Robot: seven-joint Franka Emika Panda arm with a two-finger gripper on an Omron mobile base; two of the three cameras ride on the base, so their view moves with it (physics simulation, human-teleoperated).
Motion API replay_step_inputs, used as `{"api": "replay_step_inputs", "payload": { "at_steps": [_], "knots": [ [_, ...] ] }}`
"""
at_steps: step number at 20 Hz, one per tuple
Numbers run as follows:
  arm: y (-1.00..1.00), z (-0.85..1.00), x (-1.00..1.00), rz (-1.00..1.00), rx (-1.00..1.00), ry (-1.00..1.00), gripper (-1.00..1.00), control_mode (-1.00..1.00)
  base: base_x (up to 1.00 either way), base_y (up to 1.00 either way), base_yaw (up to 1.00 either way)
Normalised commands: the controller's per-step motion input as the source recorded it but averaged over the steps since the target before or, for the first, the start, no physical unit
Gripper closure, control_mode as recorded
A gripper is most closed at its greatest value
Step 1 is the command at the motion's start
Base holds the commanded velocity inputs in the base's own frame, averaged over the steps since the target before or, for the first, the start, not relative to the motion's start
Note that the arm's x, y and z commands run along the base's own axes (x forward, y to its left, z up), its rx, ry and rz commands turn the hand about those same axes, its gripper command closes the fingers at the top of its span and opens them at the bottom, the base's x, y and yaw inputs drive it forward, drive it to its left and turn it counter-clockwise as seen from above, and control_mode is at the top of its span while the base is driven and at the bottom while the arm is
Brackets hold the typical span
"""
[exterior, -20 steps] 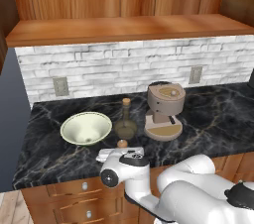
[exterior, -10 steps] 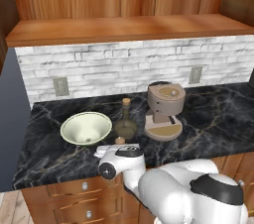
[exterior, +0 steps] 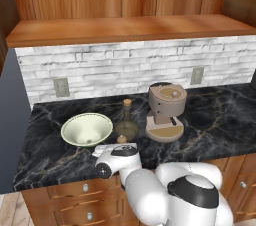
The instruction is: Retrieve the bottle and the shaker from the cabinet and place them next to the mixing bowl on the counter. Then add garlic from the fridge to the mixing bowl.
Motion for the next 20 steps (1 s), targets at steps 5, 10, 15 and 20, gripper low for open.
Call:
{"api": "replay_step_inputs", "payload": {
  "at_steps": [5, 10, 15, 20],
  "knots": [
    [0.00, -0.09, 0.00, 0.00, 0.02, 0.00, -1.00, -1.00, 0.00, 0.00, 0.00],
    [0.00, 0.00, -0.08, 0.00, 0.00, 0.00, -1.00, -1.00, 0.00, 0.00, 0.00],
    [0.00, 0.00, -0.24, 0.00, 0.00, 0.00, -1.00, -1.00, 0.00, 0.00, 0.00],
    [-0.02, 0.00, -0.17, -0.02, 0.00, 0.01, -1.00, -1.00, 0.00, 0.00, 0.00]
  ]
}}
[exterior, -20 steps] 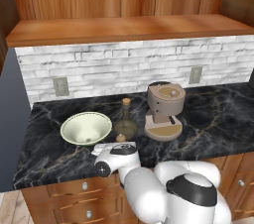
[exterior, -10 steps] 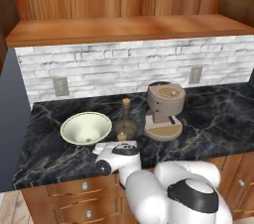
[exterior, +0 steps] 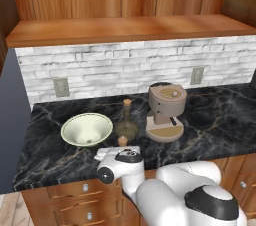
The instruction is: Retrieve the bottle and the shaker from the cabinet and place them next to the mixing bowl on the counter. Then add garlic from the fridge to the mixing bowl.
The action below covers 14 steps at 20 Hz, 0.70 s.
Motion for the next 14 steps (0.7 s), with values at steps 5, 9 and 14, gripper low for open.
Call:
{"api": "replay_step_inputs", "payload": {
  "at_steps": [5, 9, 14],
  "knots": [
    [-0.03, 0.50, -0.51, -0.05, 0.02, 0.00, -1.00, -1.00, 0.00, 0.00, 0.00],
    [0.03, 0.64, -0.82, 0.00, 0.07, 0.00, -1.00, -1.00, 0.00, 0.00, 0.00],
    [0.00, 0.93, -0.63, -0.02, 0.21, 0.15, -1.00, -1.00, 0.00, 0.00, 0.00]
  ]
}}
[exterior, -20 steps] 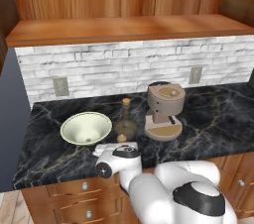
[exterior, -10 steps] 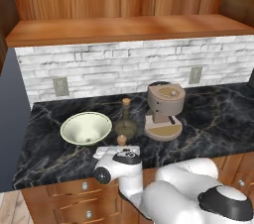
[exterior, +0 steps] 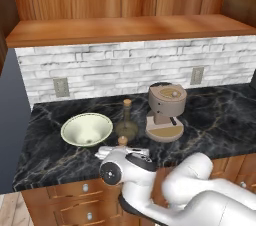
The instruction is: Retrieve the bottle and the shaker from the cabinet and place them next to the mixing bowl on the counter. Then add garlic from the fridge to the mixing bowl.
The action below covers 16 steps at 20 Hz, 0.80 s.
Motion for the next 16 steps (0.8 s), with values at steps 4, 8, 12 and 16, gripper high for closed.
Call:
{"api": "replay_step_inputs", "payload": {
  "at_steps": [4, 8, 12, 16],
  "knots": [
    [0.00, 0.97, -0.80, -0.01, 0.28, 0.25, -1.00, -1.00, 0.00, 0.00, 0.00],
    [0.00, 1.00, -0.73, -0.03, 0.21, 0.22, -1.00, -1.00, 0.00, 0.00, 0.00],
    [-0.18, 0.94, -0.01, 0.00, 0.00, 0.34, -1.00, -1.00, 0.00, 0.00, 0.00],
    [-0.28, 0.76, 0.27, 0.12, -0.04, 0.35, -1.00, -1.00, 0.00, 0.00, 0.00]
  ]
}}
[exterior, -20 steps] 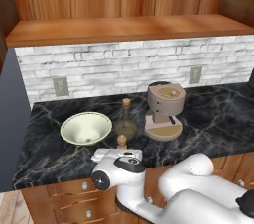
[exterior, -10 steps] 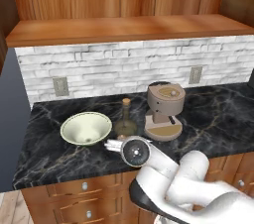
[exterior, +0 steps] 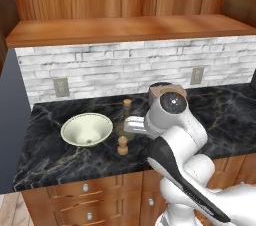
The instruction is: Retrieve the bottle and the shaker from the cabinet and place them next to the mixing bowl on the counter. Then add garlic from the fridge to the mixing bowl.
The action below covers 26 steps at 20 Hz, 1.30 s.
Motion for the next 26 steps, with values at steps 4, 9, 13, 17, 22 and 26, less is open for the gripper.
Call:
{"api": "replay_step_inputs", "payload": {
  "at_steps": [4, 9, 13, 17, 22, 26],
  "knots": [
    [-0.54, 0.22, 0.01, 0.22, -0.10, 0.01, -1.00, -1.00, 0.00, 0.00, 0.00],
    [-0.77, 0.24, -0.02, 0.36, -0.25, -0.03, -1.00, -1.00, 0.00, 0.00, 0.00],
    [-0.59, -0.21, -0.14, 0.20, -0.01, -0.09, -1.00, -1.00, 0.00, 0.00, 0.00],
    [-0.50, -0.27, -0.10, 0.18, -0.03, -0.08, -1.00, -1.00, 0.00, 0.00, 0.00],
    [-0.29, -0.17, -0.06, 0.10, -0.01, 0.00, -1.00, -1.00, 0.00, 0.00, 0.00],
    [-0.01, 0.00, -0.08, 0.02, 0.00, 0.00, -1.00, -1.00, 0.00, 0.00, 0.00]
  ]
}}
